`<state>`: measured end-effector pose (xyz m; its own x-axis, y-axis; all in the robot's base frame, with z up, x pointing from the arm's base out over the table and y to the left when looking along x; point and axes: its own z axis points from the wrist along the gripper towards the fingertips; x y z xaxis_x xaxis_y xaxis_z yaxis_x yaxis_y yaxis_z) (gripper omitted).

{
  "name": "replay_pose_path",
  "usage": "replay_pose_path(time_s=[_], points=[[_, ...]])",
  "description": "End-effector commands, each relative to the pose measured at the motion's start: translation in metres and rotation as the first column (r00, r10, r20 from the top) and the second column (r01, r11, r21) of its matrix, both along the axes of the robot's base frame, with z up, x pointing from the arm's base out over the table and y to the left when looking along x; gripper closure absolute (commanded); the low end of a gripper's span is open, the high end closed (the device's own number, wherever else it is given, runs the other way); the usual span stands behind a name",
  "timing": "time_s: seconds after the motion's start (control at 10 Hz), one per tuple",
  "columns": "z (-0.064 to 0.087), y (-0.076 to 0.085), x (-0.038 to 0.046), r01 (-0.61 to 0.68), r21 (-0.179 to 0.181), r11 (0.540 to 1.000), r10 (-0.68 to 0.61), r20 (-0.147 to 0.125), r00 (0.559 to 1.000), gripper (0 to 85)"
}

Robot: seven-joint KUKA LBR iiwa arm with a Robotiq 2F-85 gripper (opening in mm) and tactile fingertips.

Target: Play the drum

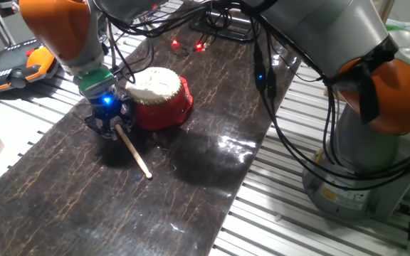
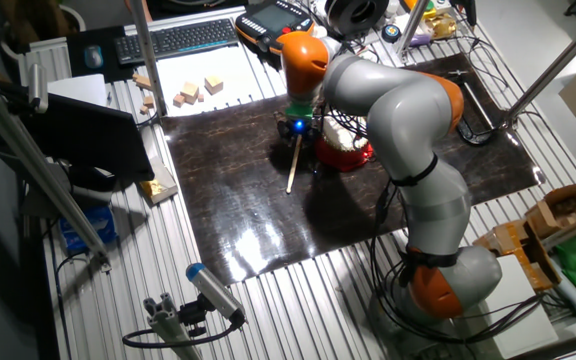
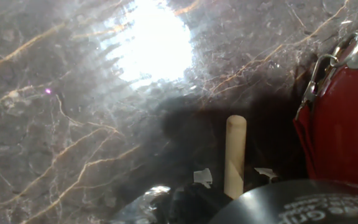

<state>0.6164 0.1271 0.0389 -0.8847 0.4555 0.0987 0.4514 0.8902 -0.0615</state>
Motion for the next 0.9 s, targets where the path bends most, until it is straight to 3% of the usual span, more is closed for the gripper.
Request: replay_pose_path(time_s=[0.0, 0.8], points=[[-0.0006, 0.0001, 0.0001, 0.002, -0.001, 1.000, -0.002, 0.000, 1.000, 46.0], [-0.0103, 0.0022, 0.0013, -0.002, 0.004, 1.000, 0.002, 0.014, 1.000, 47.0]])
